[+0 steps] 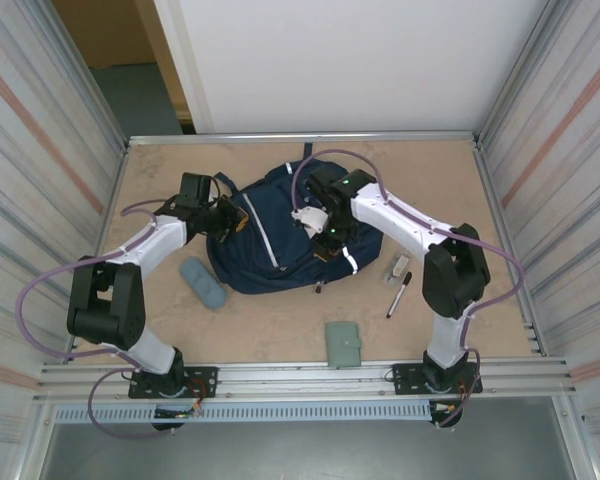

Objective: Pack books, pencil case, and school supplies into a backpack

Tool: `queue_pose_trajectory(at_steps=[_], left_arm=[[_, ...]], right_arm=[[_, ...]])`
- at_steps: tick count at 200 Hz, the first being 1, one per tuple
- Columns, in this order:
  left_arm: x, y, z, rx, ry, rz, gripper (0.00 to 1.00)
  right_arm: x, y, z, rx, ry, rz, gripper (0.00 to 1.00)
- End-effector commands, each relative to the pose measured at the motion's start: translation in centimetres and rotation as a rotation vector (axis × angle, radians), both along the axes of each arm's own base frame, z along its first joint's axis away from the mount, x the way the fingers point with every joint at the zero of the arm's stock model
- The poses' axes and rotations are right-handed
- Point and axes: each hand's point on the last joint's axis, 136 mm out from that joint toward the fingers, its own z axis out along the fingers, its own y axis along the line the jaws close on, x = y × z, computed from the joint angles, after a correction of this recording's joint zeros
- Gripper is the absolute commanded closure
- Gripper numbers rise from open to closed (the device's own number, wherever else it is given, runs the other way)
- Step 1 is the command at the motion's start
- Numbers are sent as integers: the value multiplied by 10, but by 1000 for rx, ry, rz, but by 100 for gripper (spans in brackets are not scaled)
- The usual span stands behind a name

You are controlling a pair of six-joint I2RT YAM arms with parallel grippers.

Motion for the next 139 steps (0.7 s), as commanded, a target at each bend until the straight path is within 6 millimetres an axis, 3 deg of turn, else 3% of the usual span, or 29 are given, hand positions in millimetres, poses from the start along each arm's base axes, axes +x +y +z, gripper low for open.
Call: queue_pose_trajectory(at_steps=[1,54,96,119,139], left_arm=[[12,-9,11,-35,-72,13,100],[16,-14,6,-38,-69,8,100],[14,-14,-7,-53,-37,-20,100],[14,-14,-10,-56,-30,-29,100],[12,-16,-10,-60,-24,-48,100]], right_arm=[[-17,29,0,31,69,94,95],[-17,41,-15,43,185,17,89],[-13,26,-14,118,316,-120,86],[-18,24,-10,166,361,-135,82],[-17,21,-11,169,373,-147,84]])
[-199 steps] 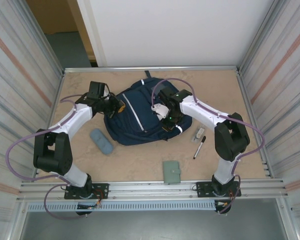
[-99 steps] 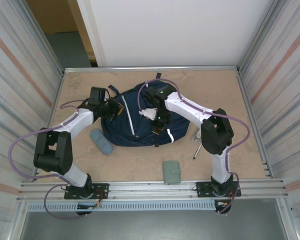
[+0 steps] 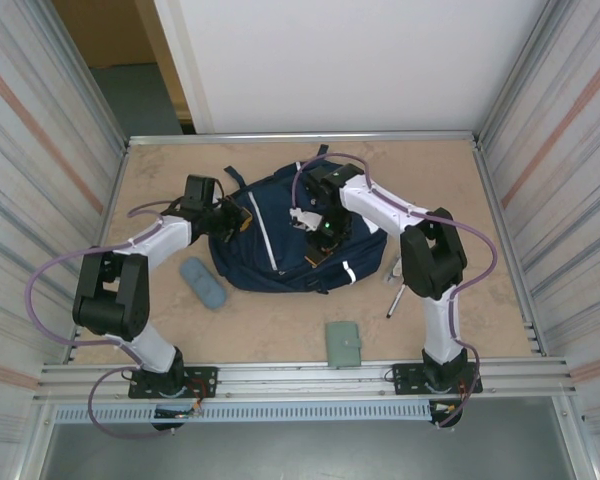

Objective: Pack books, pencil case, and school supplies into a backpack

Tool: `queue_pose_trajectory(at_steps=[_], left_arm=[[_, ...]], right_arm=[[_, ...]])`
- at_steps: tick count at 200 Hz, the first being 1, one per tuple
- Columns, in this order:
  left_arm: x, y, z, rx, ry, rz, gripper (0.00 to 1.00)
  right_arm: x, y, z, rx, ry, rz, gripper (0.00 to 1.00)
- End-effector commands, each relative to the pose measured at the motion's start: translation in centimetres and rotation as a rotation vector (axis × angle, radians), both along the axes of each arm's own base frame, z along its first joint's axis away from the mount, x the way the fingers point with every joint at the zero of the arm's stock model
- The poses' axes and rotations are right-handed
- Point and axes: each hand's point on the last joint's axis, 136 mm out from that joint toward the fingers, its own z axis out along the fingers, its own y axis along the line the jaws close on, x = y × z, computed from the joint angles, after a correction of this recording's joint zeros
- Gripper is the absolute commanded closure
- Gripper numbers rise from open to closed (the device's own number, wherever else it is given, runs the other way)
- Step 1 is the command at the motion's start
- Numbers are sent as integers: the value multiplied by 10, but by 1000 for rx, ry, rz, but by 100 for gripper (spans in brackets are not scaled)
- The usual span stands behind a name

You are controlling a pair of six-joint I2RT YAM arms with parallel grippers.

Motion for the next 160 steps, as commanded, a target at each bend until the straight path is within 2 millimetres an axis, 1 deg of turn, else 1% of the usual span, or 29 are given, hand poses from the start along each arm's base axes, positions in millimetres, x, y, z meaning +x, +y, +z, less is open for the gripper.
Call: queue_pose_trajectory(at_steps=[1,10,30,53,70,94,107,123,141,160], left_arm=[[3,-6,3,-29,-17,-27,100],[3,-5,3,-20,-16,-26,100],[3,-5,3,-25,-16,-26,100],[3,-3,3,-21,-17,-17,100],[5,-2,2,-20,-17,-3,100],[5,-6,3,-31,-20,4,100],[5,-7,2,-26,-23,9,100],[5,-10,2,-49,-22,12,100],[2,-12,1,-54,-23,18,100],[1,-11,-3,-39,-24,26,100]], right_arm=[[-12,8,14,77,66,-26,84],[-10,7,13,76,66,-38,87],[-16,7,11,75,81,-37,94],[-20,11,11,78,90,-53,97],[-25,23,12,122,93,-55,98],[-28,47,17,187,106,-66,96],[-28,58,17,185,86,-66,92],[-26,66,16,180,63,-91,86],[-21,75,13,183,56,-147,85],[-28,90,10,199,30,-160,84]])
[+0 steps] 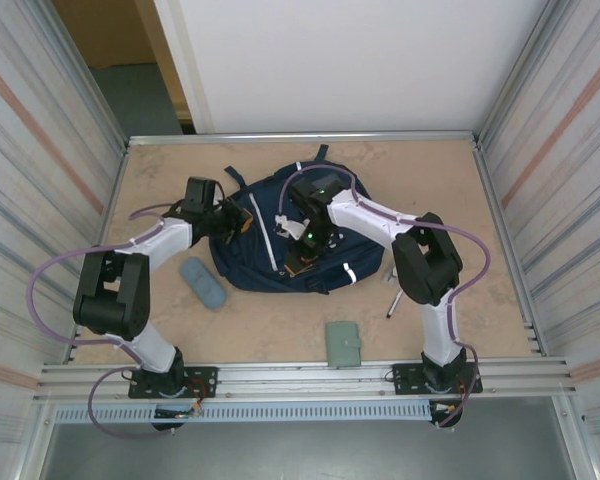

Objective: Pack books, pencil case, and school supplies into a backpack

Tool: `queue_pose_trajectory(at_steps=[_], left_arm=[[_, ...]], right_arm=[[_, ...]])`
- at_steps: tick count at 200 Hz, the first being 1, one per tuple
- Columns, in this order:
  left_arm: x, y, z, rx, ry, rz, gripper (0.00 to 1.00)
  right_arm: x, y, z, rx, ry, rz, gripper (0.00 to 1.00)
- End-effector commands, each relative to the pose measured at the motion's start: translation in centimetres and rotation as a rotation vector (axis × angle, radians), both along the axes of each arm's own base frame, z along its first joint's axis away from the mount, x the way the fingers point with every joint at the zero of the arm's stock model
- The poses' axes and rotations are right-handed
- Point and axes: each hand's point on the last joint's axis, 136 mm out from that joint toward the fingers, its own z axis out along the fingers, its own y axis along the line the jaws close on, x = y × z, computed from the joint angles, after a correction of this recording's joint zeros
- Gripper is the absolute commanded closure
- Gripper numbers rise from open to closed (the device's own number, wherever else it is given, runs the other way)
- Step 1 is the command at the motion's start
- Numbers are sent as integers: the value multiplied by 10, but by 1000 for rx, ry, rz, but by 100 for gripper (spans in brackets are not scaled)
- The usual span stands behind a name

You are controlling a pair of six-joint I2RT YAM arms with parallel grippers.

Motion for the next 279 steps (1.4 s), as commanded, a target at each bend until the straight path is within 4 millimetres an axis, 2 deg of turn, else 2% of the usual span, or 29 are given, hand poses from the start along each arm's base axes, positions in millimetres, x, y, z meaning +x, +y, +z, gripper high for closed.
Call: queue_pose_trajectory(at_steps=[1,25,47,89,98,105,113,133,152,169,186,197,227,247,250,262,279], left_arm=[[2,-10,2,-23,-26,4,100],[1,-17,-1,-55,-17,-20,100],[4,-18,-3,-40,-14,-35,100],[5,-27,3,-81,-19,-95,100],[4,-27,5,-80,-20,-116,91],[3,-27,9,-87,-23,-133,77],[-1,-26,11,-95,-16,-152,65],[-15,-28,25,-111,-7,-233,55],[-34,-26,38,-68,1,-320,51],[-53,-21,49,-21,-2,-370,51],[-70,-14,59,18,-21,-383,50],[-82,-10,60,39,-19,-380,50],[-115,-24,51,86,-13,-429,50],[-125,-35,44,91,-11,-464,50],[-126,-36,43,91,-12,-464,50],[-127,-34,39,107,-9,-462,51],[-129,-22,34,165,-15,-434,51]], right_arm=[[-8,31,19,95,-6,-54,84],[-20,46,17,104,-15,-59,84],[-23,50,24,111,-57,-69,78],[-19,40,42,127,-105,-104,74],[-18,33,46,126,-121,-112,72],[-18,27,49,129,-134,-119,71],[-16,20,52,131,-146,-128,70],[-16,7,62,142,-180,-136,68],[-13,-5,68,125,-227,-147,67],[0,-21,65,75,-283,-196,66],[12,-41,51,-27,-327,-240,65],[13,-46,39,-65,-330,-230,65],[10,-31,23,-16,-307,-169,65],[23,-26,17,-76,-425,-158,64],[27,-27,15,-97,-449,-162,60],[33,-22,11,-138,-500,-169,56],[26,3,10,-87,-523,-141,54]])
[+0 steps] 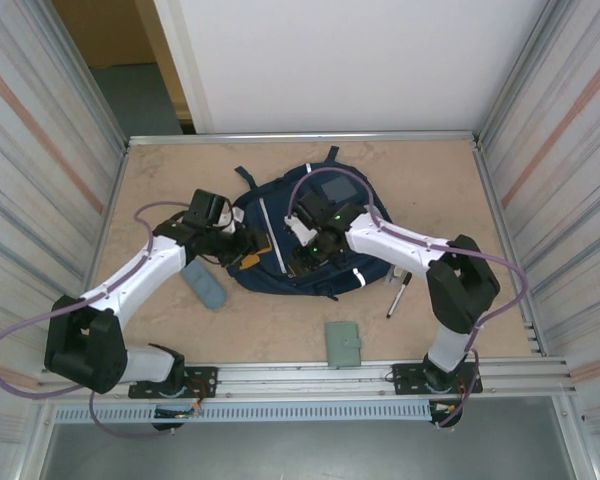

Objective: Pack books, pencil case, and school supplies into a backpack

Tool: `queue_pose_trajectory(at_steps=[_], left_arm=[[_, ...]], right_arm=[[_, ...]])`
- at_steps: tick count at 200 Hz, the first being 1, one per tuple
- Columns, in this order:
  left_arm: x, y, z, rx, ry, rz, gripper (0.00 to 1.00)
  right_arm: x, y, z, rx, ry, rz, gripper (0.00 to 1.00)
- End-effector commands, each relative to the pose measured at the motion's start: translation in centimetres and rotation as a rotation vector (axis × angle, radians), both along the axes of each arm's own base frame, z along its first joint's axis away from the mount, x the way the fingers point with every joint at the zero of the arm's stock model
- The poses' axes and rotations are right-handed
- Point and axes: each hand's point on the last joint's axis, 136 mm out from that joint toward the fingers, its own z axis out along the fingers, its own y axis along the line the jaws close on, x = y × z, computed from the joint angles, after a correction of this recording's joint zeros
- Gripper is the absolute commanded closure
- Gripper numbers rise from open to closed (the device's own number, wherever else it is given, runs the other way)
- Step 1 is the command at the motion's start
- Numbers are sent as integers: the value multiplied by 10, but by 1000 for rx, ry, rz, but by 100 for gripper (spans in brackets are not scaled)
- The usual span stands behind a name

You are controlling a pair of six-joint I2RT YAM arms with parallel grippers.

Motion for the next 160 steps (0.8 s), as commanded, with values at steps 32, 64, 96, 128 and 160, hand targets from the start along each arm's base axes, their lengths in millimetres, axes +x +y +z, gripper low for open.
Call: queue_pose_trajectory(at_steps=[32,64,96,128,160], left_arm=[[-10,45,-3,67,-32,127,51],[-16,78,5,75,-90,257,48],[-22,87,9,66,-96,267,48],[-22,82,7,42,-74,246,48],[-20,79,4,19,-64,253,48]], right_arm=[[14,62,12,72,-216,-72,48],[26,81,14,59,-340,-126,46],[36,88,-3,-18,-387,-170,47],[48,91,-17,-88,-437,-235,49],[46,94,-19,-132,-500,-249,61]])
